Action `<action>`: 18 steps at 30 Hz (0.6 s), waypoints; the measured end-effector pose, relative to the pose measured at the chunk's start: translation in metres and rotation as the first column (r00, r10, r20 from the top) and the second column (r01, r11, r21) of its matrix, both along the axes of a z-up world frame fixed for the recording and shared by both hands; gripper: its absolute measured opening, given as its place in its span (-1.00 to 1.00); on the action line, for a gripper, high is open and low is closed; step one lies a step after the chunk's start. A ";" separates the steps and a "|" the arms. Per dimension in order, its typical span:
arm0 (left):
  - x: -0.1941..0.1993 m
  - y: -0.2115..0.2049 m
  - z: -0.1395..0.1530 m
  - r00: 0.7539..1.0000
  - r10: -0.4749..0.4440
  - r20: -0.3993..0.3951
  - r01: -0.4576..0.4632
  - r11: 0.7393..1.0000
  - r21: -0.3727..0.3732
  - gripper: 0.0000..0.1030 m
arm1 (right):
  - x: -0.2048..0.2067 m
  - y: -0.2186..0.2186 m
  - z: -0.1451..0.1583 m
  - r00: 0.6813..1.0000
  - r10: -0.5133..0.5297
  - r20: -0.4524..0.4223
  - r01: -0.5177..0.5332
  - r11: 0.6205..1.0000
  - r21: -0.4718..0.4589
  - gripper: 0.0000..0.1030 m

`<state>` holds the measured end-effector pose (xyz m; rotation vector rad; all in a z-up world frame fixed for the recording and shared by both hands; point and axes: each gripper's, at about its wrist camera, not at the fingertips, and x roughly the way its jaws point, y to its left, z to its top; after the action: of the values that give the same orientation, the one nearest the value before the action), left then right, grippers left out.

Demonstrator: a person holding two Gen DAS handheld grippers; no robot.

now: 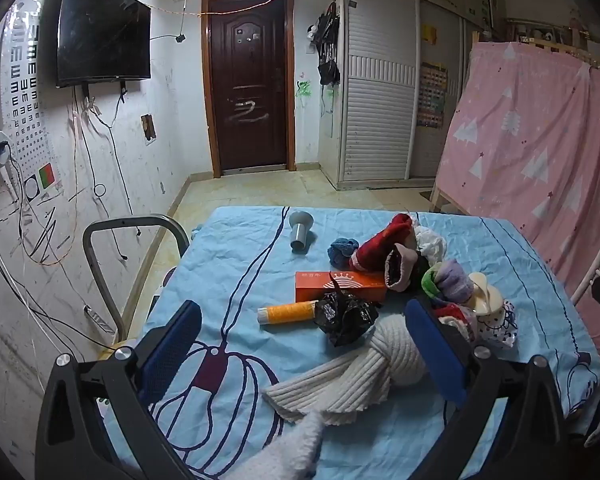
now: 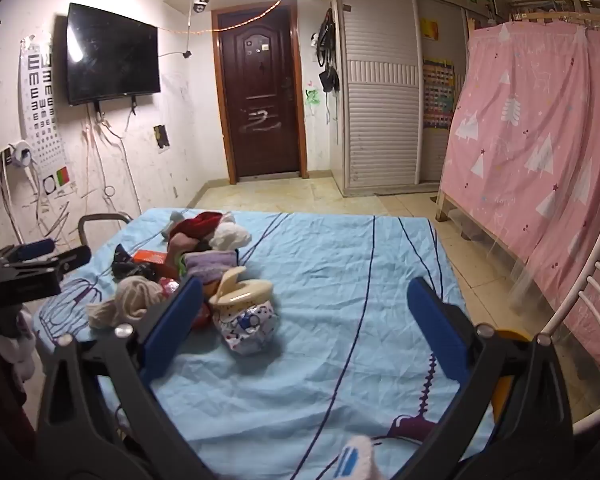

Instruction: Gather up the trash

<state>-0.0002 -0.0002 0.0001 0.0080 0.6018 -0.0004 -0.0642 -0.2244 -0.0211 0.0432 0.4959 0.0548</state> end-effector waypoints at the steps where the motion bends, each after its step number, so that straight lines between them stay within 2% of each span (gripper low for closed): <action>1: 0.000 0.000 0.000 1.000 0.000 0.000 0.000 1.000 0.001 0.81 | 0.000 0.000 0.000 1.000 0.000 0.001 0.000 1.000 -0.001 0.91; 18: 0.000 0.000 0.000 1.000 -0.002 -0.005 0.002 1.000 0.004 0.81 | 0.000 0.001 0.000 1.000 0.001 0.000 -0.001 1.000 0.002 0.91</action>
<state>-0.0005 -0.0006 0.0000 0.0122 0.6069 -0.0008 -0.0642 -0.2237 -0.0211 0.0447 0.4956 0.0565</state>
